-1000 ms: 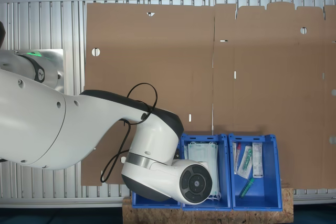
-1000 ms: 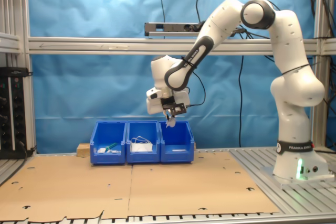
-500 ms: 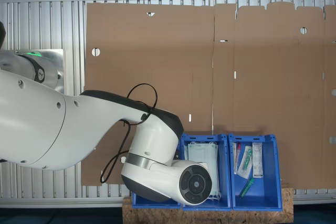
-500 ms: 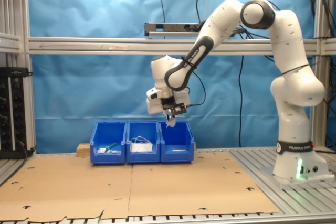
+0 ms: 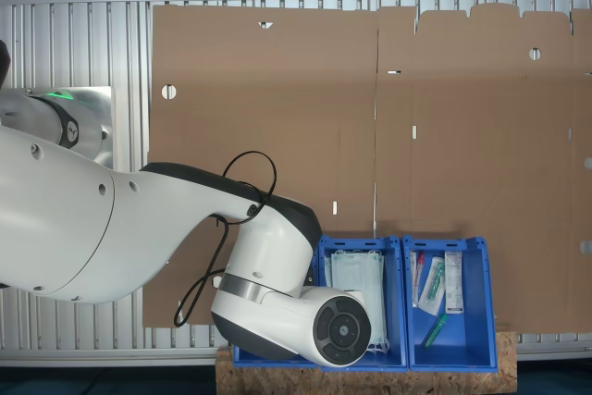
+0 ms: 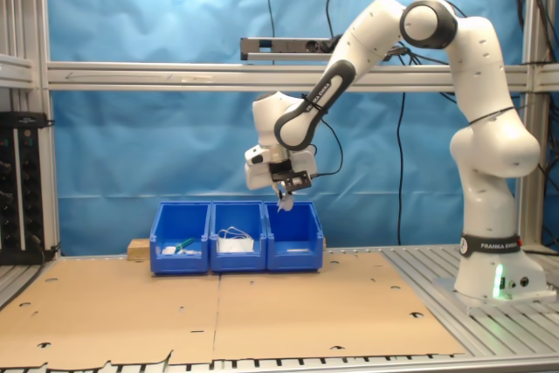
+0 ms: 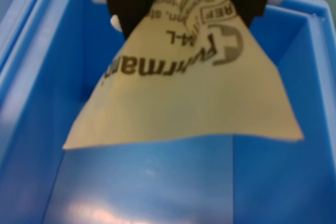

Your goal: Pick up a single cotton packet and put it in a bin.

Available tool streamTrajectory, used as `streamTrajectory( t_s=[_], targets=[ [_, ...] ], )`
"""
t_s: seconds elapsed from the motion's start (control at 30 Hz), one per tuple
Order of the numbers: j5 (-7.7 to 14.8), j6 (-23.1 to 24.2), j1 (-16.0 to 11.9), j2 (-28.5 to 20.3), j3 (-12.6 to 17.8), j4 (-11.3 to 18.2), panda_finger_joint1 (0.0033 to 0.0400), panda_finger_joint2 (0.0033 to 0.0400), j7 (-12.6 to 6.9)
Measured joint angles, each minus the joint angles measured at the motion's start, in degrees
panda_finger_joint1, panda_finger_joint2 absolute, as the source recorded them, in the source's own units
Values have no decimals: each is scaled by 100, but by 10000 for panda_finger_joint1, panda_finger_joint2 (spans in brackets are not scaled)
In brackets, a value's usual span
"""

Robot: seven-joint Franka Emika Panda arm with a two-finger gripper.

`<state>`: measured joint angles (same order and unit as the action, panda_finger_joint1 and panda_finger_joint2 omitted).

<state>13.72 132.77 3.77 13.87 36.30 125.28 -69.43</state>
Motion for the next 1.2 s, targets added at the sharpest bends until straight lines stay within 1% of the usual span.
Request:
streamTrajectory(
  t_s=[0.7,0.73,0.93,0.97,1.0,1.03,1.2],
  targets=[
    [0,0,0,0,2,0,70,70,-12],
    [0,0,0,0,2,0,165,165,-12],
    [0,0,0,0,2,0,165,165,-14],
    [0,0,0,0,2,0,235,235,-15],
    [0,0,0,0,2,0,235,235,-15],
    [0,0,0,0,2,0,316,316,-15],
    [0,0,0,0,2,0,316,316,-15]
  ],
)
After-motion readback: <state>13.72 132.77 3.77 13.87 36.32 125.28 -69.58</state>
